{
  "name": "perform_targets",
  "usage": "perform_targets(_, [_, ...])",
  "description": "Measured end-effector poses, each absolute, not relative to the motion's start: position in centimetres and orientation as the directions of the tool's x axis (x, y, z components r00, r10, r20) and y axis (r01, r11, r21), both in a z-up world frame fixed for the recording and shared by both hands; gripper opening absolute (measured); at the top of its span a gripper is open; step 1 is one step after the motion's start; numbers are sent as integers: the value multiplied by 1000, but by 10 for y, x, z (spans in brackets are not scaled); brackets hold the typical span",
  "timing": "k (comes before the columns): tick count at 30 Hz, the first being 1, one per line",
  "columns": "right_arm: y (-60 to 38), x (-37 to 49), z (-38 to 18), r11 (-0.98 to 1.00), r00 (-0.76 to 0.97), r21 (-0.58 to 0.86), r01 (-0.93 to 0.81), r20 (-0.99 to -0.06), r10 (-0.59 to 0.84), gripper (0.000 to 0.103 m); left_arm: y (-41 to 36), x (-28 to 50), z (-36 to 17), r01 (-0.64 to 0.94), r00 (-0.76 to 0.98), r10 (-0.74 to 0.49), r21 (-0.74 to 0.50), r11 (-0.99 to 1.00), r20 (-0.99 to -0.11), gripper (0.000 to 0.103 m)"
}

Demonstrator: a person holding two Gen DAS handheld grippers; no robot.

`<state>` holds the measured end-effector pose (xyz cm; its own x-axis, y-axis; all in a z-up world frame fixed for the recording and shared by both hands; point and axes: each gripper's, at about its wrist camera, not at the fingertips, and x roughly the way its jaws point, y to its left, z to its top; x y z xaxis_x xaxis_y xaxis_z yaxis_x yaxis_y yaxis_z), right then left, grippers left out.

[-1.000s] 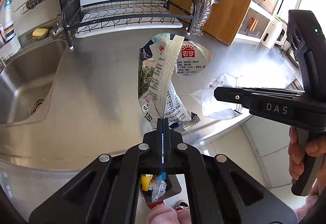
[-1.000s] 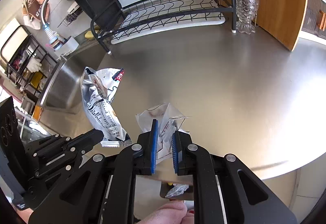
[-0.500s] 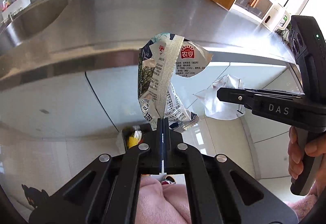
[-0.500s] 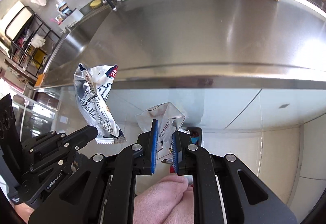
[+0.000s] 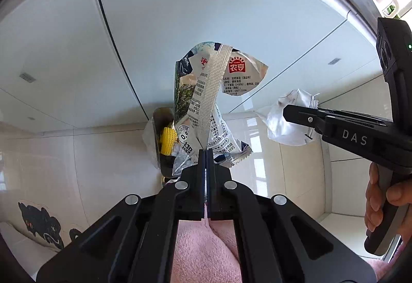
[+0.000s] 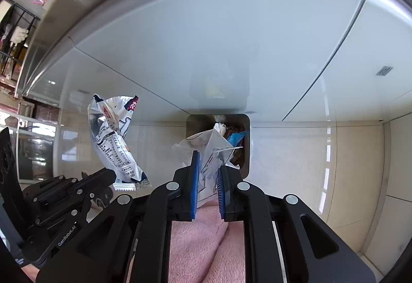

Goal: Collect trash
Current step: 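Carry both wrappers over the bin and open both tools to drop them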

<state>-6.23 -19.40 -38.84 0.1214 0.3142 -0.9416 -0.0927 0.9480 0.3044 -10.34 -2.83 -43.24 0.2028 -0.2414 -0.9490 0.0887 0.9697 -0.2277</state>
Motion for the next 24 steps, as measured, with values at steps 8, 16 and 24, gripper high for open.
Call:
perform_targets(8, [-178, -48, -464, 957, 62, 283, -69, -956, 287, 14, -26, -90, -507, 84, 103, -241, -233, 969, -965, 0])
perform_targets(16, [-167, -36, -519, 965, 1, 257, -43, -966, 258, 14, -16, -75, -561, 43, 27, -274, -273, 961, -961, 0])
perform_targets(24, [-167, -27, -558, 948, -54, 317, 34, -946, 318, 17, -21, -63, -582, 35, -16, -280, -281, 959, -960, 0])
